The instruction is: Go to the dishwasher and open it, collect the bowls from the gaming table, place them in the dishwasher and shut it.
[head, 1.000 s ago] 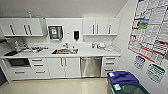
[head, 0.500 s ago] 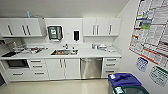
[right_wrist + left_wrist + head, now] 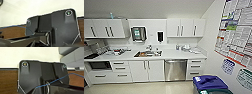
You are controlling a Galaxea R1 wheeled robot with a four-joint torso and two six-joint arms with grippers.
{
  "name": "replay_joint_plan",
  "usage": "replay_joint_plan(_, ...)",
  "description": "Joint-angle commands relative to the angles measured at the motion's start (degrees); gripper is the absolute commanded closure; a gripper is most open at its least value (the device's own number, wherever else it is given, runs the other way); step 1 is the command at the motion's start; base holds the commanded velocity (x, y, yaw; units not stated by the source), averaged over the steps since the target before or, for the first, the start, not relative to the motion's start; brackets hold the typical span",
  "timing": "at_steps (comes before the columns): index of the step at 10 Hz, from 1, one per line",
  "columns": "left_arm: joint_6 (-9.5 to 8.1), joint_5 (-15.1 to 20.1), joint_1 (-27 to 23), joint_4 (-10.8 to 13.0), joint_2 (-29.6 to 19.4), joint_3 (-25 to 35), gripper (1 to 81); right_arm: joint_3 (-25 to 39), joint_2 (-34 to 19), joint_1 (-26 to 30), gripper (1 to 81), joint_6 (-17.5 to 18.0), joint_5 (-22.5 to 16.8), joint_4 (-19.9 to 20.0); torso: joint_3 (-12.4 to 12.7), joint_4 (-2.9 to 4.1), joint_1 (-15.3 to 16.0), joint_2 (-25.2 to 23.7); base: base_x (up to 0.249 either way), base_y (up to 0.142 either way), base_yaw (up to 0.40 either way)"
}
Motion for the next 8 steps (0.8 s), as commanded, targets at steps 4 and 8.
replay_joint_plan(4,0.21,2.6,-3.6,0.6,-1.0,0.5,1.0,0.7,-1.0,3.4,1.0,-0.2,-3.1,0.2,0.0,0.00,0.2,0.1,0.106,0.000,0.000)
replay_joint_plan(8,0.20,2.6,-3.6,0.4,-1.0,0.5,1.0,0.7,-1.1,3.3,1.0,-0.2,-3.1,0.2,0.0,0.00,0.1,0.0,0.118,0.000,0.000)
